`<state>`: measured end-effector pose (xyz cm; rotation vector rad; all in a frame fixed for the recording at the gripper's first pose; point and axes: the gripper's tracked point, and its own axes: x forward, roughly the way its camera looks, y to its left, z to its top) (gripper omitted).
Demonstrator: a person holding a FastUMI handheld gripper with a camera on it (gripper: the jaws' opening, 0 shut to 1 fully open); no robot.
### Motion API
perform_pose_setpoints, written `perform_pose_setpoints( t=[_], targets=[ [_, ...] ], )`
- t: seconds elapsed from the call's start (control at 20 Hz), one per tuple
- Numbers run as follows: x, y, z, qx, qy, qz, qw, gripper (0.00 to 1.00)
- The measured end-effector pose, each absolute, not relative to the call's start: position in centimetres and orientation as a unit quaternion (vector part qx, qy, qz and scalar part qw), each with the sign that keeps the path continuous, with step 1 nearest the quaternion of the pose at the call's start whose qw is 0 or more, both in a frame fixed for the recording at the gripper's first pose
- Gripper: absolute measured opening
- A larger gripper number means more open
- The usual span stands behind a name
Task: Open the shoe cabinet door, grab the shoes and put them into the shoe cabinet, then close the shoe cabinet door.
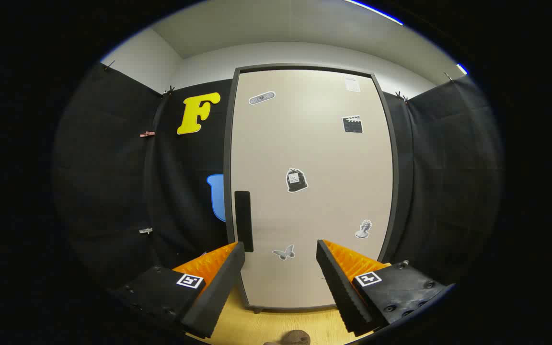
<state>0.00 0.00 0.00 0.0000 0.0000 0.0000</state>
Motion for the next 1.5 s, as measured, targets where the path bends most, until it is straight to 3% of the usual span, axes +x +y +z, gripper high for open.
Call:
perform_pose_setpoints(
  t=[0.9, 1.5],
  targets=[
    [2.2, 0.9, -0.7, 0.009, 0.015, 0.005, 1.0, 0.98],
    [10.3, 5.2, -2.6, 0.023, 0.027, 0.009, 0.999, 0.98]
  ],
)
